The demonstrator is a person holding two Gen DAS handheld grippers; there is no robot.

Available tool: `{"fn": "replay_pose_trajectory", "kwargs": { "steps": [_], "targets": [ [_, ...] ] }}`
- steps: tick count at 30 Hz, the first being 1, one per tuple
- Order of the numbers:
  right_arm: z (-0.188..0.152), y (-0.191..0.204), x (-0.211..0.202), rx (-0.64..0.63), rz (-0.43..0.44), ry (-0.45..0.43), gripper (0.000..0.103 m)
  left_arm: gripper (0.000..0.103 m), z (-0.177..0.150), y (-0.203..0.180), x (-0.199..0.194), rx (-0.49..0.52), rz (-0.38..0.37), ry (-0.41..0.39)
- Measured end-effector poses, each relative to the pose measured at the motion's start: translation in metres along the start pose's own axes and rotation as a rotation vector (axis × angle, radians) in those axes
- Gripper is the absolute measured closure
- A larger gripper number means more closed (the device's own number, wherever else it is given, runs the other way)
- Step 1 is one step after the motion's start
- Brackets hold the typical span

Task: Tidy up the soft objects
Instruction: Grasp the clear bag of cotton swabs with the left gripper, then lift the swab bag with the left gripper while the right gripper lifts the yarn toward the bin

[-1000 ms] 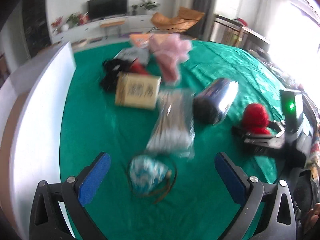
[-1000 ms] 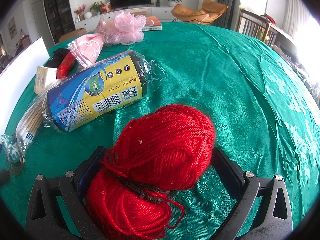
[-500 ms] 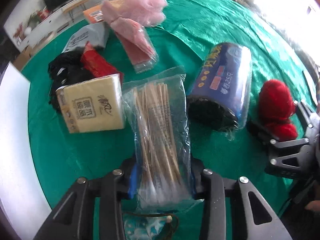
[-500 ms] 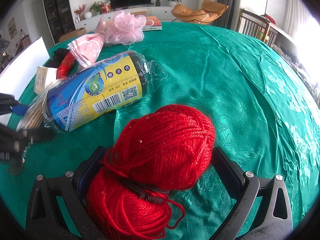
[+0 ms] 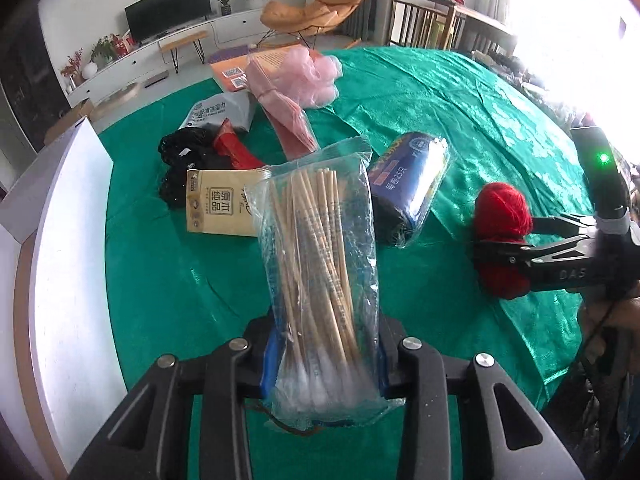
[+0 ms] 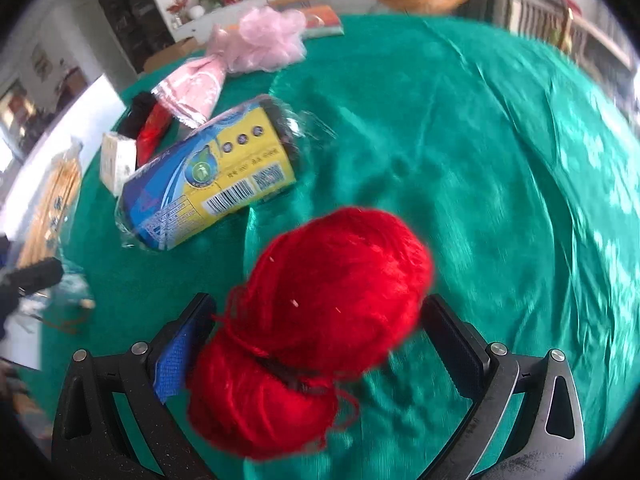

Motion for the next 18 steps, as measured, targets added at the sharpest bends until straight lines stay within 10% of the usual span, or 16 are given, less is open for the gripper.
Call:
{"fn": "replay_pose_trajectory", "kwargs": {
  "steps": [7, 8, 13, 18],
  "targets": [
    [-0.004, 0.016, -0.003, 0.02, 0.009, 0.092, 0.009, 0.067, 0.006, 0.013, -0.028, -0.103, -0.058, -0.049],
    [-0.008, 0.016, -0.002, 0.02, 0.015, 0.107, 0.055, 0.067, 0.007, 0.017, -0.035, -0.121, -0.07, -0.057],
    [0.004, 0.033, -0.036, 0.016, 0.081, 0.021, 0.059, 0.067, 0.014, 0.068, -0.09, -0.201, -0.071, -0.126],
    [0.042, 0.143, -0.101, -0.095, 0.316, -0.099, 0.058, 0.067, 0.011, 0.138, -0.136, -0.256, 0.038, -0.157]
  ]
}}
Point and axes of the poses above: each gripper's, at about its wrist camera, not at the fingertips, and x roughly the way its jaws point, y to its left, z to its top, the point moved 8 cm from there along x, roughly the way its jaws point, and after that the axes turned 9 degrees about -y, right-handed, at the moved point
